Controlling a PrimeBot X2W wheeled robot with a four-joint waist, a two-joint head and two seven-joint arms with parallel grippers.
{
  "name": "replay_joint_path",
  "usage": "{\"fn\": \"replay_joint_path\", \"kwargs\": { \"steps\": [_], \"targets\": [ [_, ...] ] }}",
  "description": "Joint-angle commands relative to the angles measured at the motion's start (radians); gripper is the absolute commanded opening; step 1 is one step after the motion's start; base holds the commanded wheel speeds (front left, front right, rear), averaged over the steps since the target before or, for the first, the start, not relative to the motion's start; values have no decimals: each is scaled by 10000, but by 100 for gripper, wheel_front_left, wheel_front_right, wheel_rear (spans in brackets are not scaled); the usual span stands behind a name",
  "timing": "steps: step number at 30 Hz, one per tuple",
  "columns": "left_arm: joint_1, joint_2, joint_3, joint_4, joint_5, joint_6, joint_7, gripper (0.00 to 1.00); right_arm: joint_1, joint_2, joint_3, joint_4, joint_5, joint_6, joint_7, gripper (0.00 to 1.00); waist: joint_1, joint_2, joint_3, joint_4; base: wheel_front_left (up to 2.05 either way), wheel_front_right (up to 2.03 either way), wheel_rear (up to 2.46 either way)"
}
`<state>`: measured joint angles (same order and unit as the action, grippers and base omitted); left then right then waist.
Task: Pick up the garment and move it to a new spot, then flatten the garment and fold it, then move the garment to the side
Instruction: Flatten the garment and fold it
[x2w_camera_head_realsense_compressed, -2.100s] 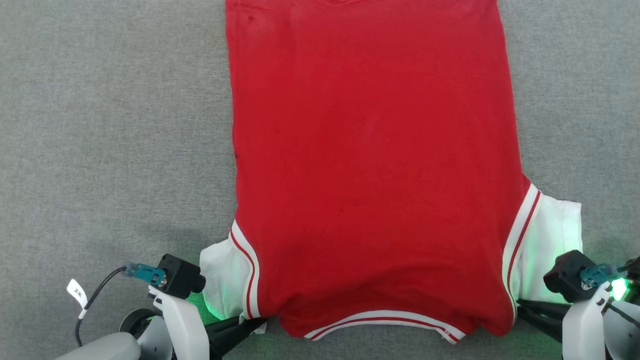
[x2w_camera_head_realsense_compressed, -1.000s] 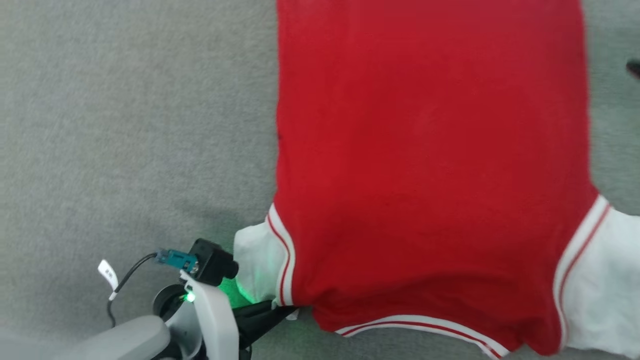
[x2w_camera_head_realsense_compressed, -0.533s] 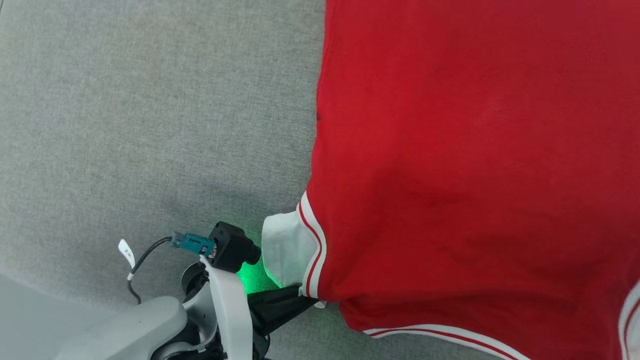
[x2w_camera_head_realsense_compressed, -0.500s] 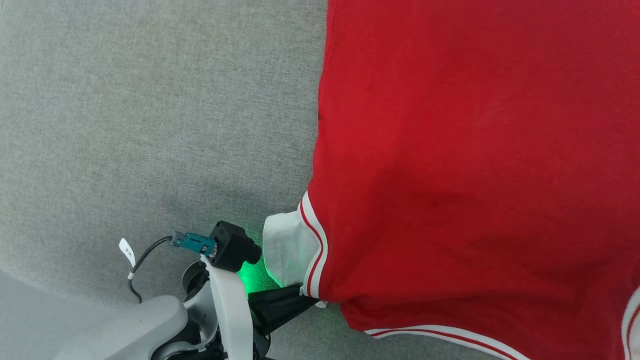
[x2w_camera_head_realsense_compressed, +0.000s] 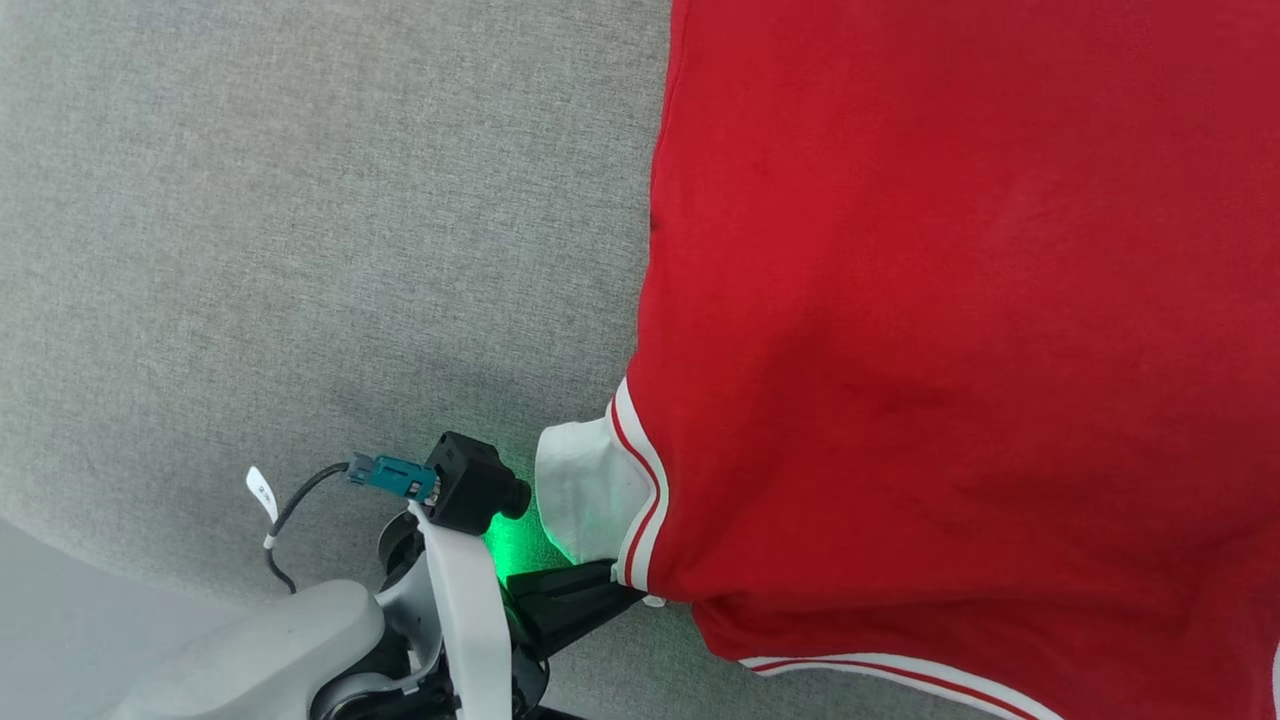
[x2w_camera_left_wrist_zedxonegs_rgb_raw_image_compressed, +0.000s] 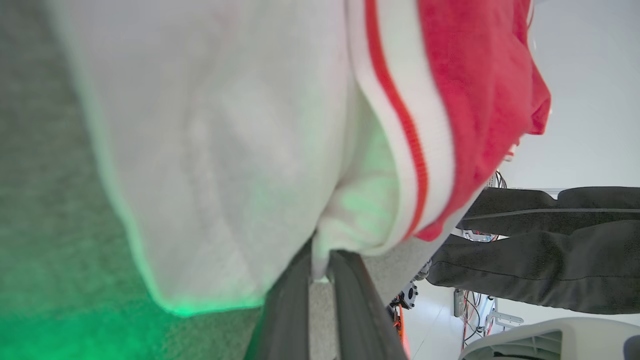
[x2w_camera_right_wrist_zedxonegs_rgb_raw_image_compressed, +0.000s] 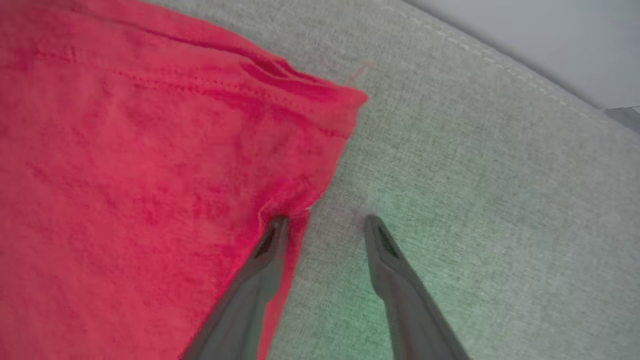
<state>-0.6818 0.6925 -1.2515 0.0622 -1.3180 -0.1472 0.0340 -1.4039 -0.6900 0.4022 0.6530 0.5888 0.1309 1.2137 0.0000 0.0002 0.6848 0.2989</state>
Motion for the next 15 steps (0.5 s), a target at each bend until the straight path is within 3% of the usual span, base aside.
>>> {"fn": "replay_joint_path", "kwargs": {
  "steps": [1, 2, 9, 15],
  "targets": [
    [-166, -722, 41, 1354, -69, 597, -40, 0, 250, 44, 129, 137, 24, -3, 22, 20, 0, -2, 7, -2, 0, 0, 0],
    [-180, -744, 61, 1359, -72, 589, -72, 0, 260, 16, 136, 89, 72, -3, -35, 0, 0, -2, 14, -4, 0, 0, 0],
    [-255, -784, 189, 1439, -90, 607, -205, 0, 216, -163, 172, -51, 311, -3, -556, 0, 0, -2, -83, -120, 0, 0, 0],
    [-113, -538, 426, 1400, -241, 781, -515, 0, 602, -475, 692, -915, 1075, -3, -888, 0, 0, -2, -586, -438, 0, 0, 0]
  ]
}}
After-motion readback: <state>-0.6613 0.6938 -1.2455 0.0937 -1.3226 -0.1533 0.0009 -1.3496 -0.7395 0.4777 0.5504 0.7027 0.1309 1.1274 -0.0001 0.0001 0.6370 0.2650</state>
